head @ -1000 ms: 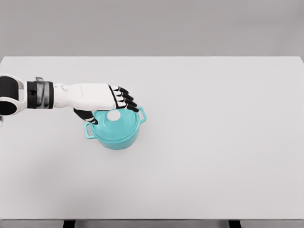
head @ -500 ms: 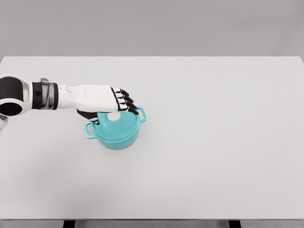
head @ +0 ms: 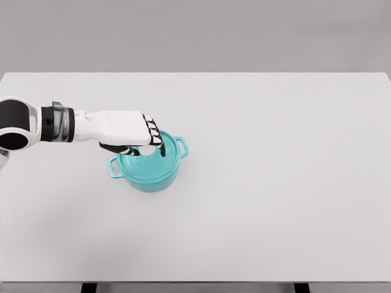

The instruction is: Open the lid of the pot with left arm

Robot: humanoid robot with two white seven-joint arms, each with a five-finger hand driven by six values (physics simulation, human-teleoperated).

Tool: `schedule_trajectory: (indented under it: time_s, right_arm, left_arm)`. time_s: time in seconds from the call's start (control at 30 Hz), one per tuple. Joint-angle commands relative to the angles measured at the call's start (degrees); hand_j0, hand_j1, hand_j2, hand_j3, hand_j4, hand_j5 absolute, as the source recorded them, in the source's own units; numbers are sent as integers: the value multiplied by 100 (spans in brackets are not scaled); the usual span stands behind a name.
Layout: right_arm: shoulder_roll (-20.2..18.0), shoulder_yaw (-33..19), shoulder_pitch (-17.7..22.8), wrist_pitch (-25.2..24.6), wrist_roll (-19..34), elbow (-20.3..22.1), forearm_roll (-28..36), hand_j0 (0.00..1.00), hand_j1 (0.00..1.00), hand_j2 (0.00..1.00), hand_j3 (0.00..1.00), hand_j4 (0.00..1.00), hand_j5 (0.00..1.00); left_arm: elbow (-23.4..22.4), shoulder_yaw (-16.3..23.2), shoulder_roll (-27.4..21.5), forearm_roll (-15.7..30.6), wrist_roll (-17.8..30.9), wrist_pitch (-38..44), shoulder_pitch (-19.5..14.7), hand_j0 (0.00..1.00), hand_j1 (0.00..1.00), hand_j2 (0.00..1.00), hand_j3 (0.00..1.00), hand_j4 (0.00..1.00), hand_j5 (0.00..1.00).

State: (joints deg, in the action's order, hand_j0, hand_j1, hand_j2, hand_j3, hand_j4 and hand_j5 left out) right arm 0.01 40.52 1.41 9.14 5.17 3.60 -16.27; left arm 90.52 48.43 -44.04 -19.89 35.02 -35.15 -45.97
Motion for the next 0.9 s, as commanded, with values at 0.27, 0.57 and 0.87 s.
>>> schedule_trajectory:
  time_s: [0.27,0.57,0.87]
  right_arm:
    - [-1,0,0,1,1,1,1,100,100,100,100,100,100]
    - [-1,0,0,1,1,1,1,100,100,100,100,100,100]
    - [-1,0,0,1,1,1,1,100,100,100,100,100,100]
  left_arm:
    - [-8,-27,-202,47,-2,15,-35,40,40,40,40,40,40]
    - [-201,-255,-1388,170,-2,15,-167,38,38,38,38,38,38]
    - [-958,-229,-1388,-305,-2,15,-105,46,46,46,46,46,46]
